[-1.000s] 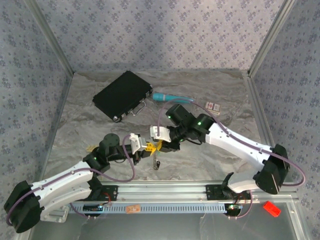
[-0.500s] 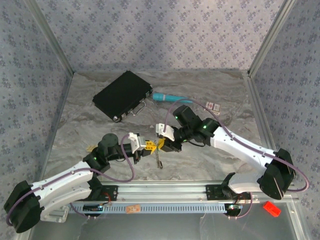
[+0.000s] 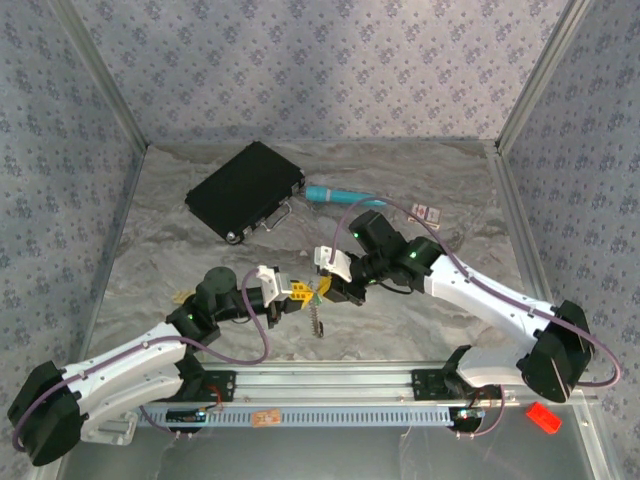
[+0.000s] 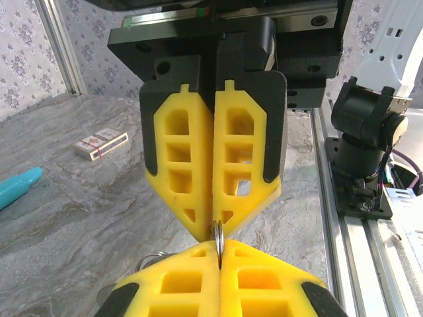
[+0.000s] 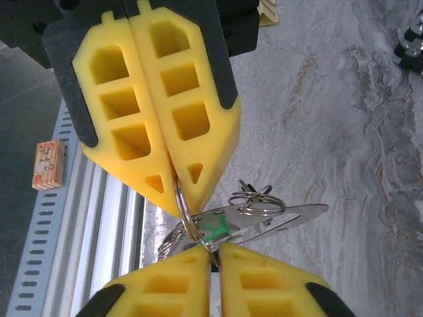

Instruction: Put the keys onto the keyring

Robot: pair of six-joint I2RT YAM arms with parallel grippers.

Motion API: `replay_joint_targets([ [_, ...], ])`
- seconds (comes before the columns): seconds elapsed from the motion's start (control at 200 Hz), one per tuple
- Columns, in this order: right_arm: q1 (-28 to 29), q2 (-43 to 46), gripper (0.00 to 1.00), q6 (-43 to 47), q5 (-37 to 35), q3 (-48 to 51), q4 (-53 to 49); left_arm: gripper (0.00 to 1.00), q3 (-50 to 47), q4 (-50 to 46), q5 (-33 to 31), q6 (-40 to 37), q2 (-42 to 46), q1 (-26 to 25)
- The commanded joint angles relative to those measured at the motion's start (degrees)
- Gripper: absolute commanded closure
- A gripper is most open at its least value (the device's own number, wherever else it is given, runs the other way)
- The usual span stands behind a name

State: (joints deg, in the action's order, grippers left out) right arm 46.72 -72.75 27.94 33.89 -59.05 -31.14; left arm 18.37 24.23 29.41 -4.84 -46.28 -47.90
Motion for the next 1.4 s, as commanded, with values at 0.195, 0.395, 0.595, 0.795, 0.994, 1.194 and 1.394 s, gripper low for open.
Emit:
replay_joint_targets([
  [0.195, 0.7, -2.4, 0.89, -0.1, 1.0, -0.4, -0.5, 1.0, 1.5, 4.0, 3.4, 0.8, -1.1, -0.4],
  [0.395, 0.2, 0.6, 0.73, -0.8, -1.0, 0.7, -0.3, 1.0, 0.6, 4.4, 1.2, 0.4, -0.7, -0.6],
  [0.595, -0.2, 4.4, 0.63, -3.5, -2.6, 4.6, 1.3, 1.0, -0.5, 6.1, 0.1, 1.7, -0.3, -0.6],
  [0.795, 1.3, 4.7, 0.61, -4.7, -3.3, 6.2, 3.8, 1.0, -0.6, 6.8, -0.5, 2.0, -0.1, -0.7],
  [0.994, 2.2, 2.8, 0.62, -5.6, -4.9, 7.2, 7.0, 1.0, -0.8, 7.2, -0.6, 2.2, 0.1, -0.6],
  [1.194, 2.8, 1.6, 0.64, -6.4, -6.3, 8.2, 10.6, 1.0, -1.1, 7.4, -0.7, 2.5, 0.4, -0.6],
  [1.394, 3.0, 2.7, 0.67, -7.0, -8.8, 9.5, 13.8, 1.0, -1.3, 7.2, -1.4, 2.5, 0.9, -0.7],
])
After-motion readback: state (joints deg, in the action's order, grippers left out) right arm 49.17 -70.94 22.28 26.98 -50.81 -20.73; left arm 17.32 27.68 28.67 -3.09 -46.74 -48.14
